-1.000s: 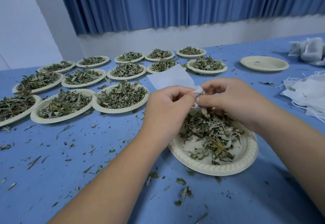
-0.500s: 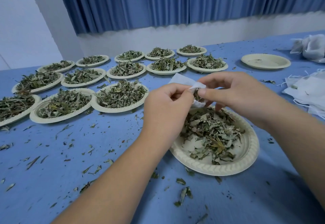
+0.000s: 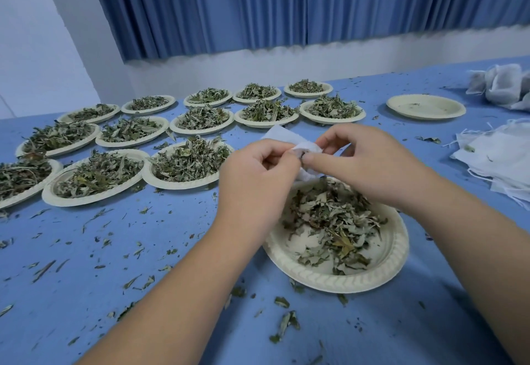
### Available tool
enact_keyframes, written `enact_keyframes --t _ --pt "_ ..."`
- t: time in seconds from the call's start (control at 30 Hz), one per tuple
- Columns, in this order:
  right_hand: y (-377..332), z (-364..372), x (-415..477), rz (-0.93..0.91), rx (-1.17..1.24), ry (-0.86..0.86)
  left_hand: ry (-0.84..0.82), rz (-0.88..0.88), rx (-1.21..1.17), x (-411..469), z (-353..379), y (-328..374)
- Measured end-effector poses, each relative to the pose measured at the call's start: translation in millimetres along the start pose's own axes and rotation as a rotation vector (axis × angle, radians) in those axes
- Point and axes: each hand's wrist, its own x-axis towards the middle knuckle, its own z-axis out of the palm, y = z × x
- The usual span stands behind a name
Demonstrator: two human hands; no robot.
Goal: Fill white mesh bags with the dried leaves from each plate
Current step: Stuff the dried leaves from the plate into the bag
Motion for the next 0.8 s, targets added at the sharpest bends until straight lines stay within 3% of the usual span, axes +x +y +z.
enact_keyframes --t 0.17,0.3,0.57,0.8 --pt "-4.5 -44.5 -20.6 -0.110 -0.308 -0.311 0.095 -0.004 0.008 6.1 -11.2 -5.2" --pt "-9.5 -46.3 -30.5 -0.138 -0.393 -0.545 0.138 0.051 0.103 8.5 -11.0 -5.1" --pt "-5.6 -23.7 -32.0 -0.162 -0.614 -0.573 0.136 0.167 0.431 10.3 -14.0 -12.6" --pt "-10.3 -18.9 -34.8 -0.168 -0.613 -0.563 0.003 0.143 0.568 10.2 -15.6 -14.8"
